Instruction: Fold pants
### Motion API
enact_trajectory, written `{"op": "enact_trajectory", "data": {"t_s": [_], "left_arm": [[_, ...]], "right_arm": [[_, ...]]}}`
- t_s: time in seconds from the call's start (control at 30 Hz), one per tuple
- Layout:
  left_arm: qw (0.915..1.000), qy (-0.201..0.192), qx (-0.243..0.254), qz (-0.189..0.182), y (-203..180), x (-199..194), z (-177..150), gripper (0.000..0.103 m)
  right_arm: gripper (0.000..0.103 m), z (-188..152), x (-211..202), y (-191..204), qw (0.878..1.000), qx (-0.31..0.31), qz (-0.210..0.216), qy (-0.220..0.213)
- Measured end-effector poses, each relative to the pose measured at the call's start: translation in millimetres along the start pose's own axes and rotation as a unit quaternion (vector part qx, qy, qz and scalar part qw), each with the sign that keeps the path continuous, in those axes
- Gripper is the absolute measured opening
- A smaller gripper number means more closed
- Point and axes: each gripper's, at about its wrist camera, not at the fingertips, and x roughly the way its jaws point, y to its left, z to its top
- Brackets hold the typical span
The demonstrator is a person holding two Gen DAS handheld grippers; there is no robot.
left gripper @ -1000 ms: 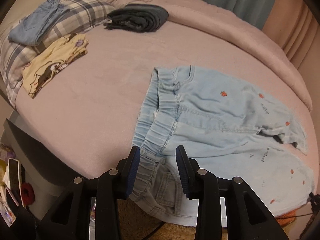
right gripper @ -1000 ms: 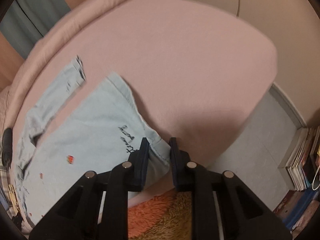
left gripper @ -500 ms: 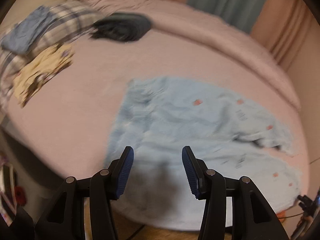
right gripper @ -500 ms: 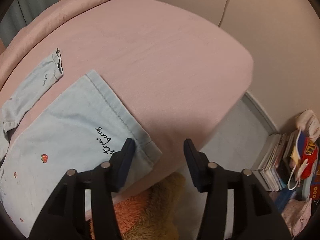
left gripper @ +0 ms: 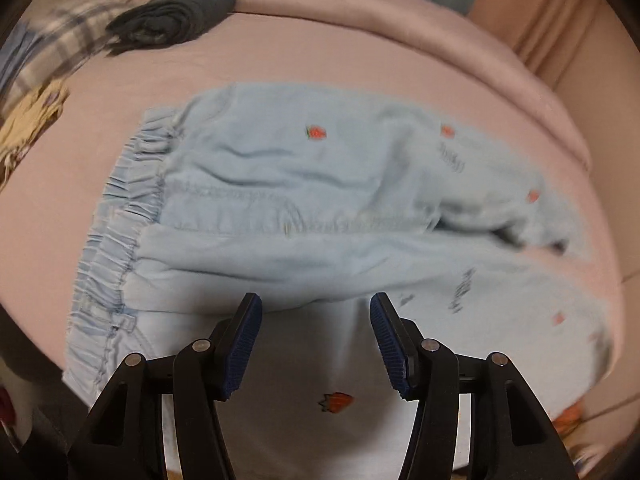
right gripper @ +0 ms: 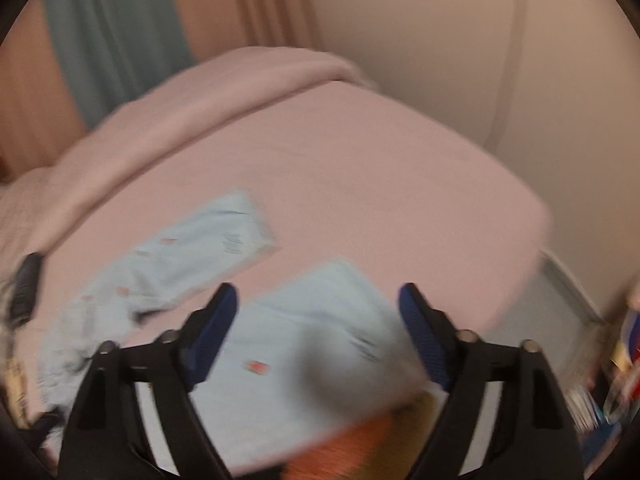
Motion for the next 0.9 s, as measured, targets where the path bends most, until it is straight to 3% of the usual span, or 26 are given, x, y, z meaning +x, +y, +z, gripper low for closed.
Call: {"op": "enact_trajectory", "data": {"t_s": [0.17,0.27,0.33,0.43,0.5,0.57,0.67,0.7,0.77,0.8,0.83,0.9], "left_arm": [[0.9998,-0.010,-0.016,-0.004,4.0,4.2,-9.6,0.056],[0.9997,-0.006,-0.023,-0.006,5.5,3.8,-9.1,0.056],[0.9997,-0.005,-0.024,-0.006,5.8,3.4,-9.1,0.056],[0.9989,-0.007,-0.041,-0.020,10.8,1.3,-8.9,0.056],[0.9983,-0.009,-0.049,-0.031,15.5,-0.2,-10.2,0.056],[0.9980,-0.006,-0.050,-0.038,19.0,-1.3,-10.3,0.056],[0.9981,-0.005,-0.048,-0.038,21.5,-2.8,-12.3,0.056],[0.9984,-0.005,-0.044,-0.036,20.4,-2.6,-12.4,0.056],[0.9988,-0.007,-0.036,-0.031,18.4,-2.8,-14.0,0.056],[0.9988,-0.007,-0.036,-0.032,18.4,-3.6,-14.5,0.056],[0.9986,-0.007,-0.039,-0.035,18.3,-3.7,-13.6,0.056],[0.9963,-0.003,-0.068,-0.052,26.2,-7.4,-10.2,0.056]], "right_arm": [[0.087,34.1,72.3,41.2,0.989,0.065,0.103,0.088],[0.087,48.5,108.5,72.3,0.982,0.095,0.121,0.113],[0.087,60.2,140.5,92.9,0.977,0.118,0.117,0.133],[0.086,70.3,176.0,124.6,0.980,0.136,0.066,0.128],[0.086,76.5,200.4,150.9,0.988,0.101,0.027,0.115],[0.081,77.3,231.8,165.9,0.988,0.083,-0.008,0.130],[0.068,65.4,276.3,161.4,0.981,0.100,-0.073,0.150],[0.068,61.3,276.9,163.2,0.985,0.085,-0.082,0.122],[0.050,56.3,272.2,173.9,0.989,0.030,-0.116,0.085],[0.027,56.2,269.2,173.0,0.991,0.021,-0.109,0.075],[0.011,59.1,264.5,167.1,0.993,0.032,-0.083,0.080],[0.007,66.6,241.6,146.9,0.994,0.083,-0.021,0.074]]}}
